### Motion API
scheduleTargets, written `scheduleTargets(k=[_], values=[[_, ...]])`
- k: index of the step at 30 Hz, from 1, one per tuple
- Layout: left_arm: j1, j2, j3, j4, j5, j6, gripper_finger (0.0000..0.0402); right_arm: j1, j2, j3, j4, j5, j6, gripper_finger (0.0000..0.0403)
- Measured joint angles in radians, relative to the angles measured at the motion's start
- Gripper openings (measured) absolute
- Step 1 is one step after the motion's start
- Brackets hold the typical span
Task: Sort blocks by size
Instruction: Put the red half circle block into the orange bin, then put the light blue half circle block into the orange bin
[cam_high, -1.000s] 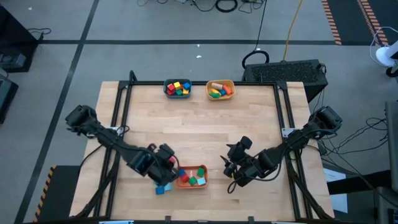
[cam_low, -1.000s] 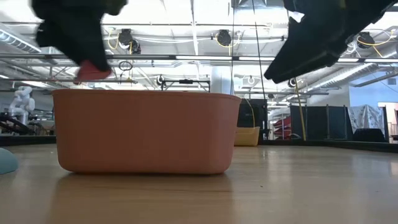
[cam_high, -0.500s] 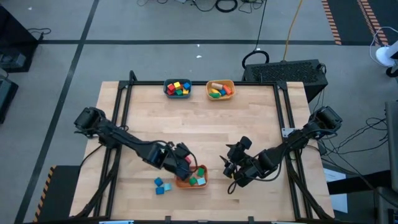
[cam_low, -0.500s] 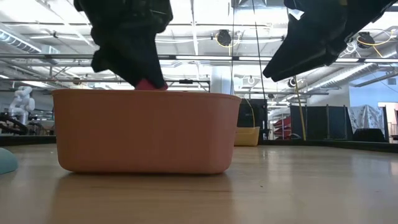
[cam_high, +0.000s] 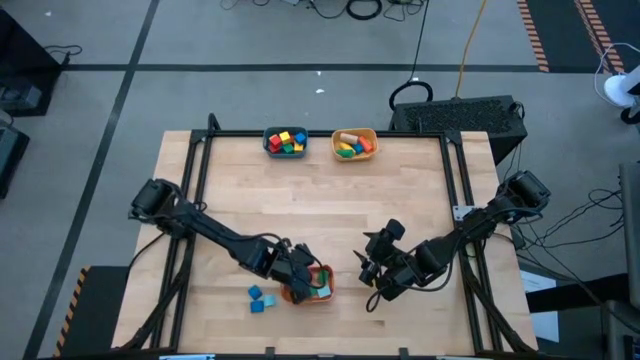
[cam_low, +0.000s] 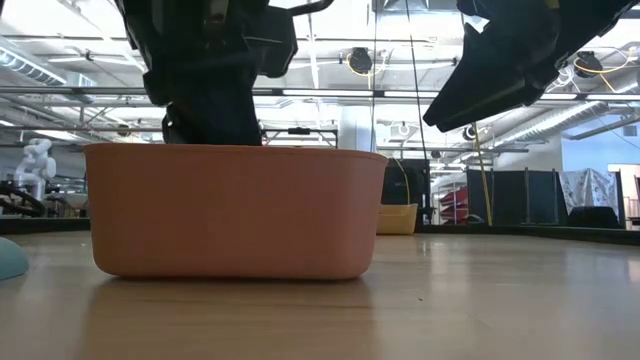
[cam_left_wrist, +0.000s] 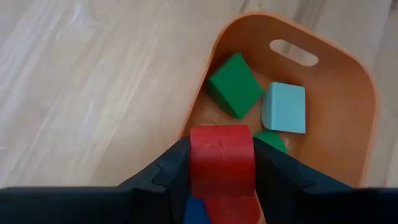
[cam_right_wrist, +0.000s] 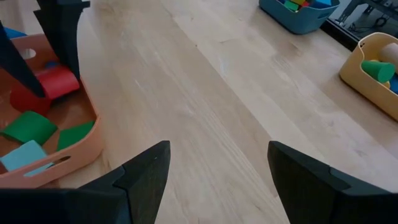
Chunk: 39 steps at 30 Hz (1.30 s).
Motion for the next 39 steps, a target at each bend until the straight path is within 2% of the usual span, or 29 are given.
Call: scheduleTargets(k=[6,12,17,24,31,39], values=[[0.0,0.007,0.0,0.028,0.012,0.082,0.0197,0.0,0.0,0.0,0.0,0.0,0.0,0.0256],[0.002,0.007,0.029,0.015,0.076,0.105,0.0205,0.0,0.0,0.0,0.0,0.0,0.0,0.0256],[-0.01,-0.02,0.081,-0.129,0.099,0.105,0.0206,0.001,0.0,0.0,0.0,0.0,0.0,0.0256],[-0.109,-0.08,0.132,-0.347,0.076,0.099,0.0207,0.0,0.0,0.0,-0.002,0.0,-0.001,0.0256],[-0.238,-0.097,0.132,-0.391,0.017,0.096,0.0208,0.001,0.0,0.0,0.0,0.0,-0.001,0.0256],[-0.295,-0.097,0.132,-0.389,-0.045,0.042,0.0208,0.001,0.0,0.0,0.001,0.0,0.019,0.0256]])
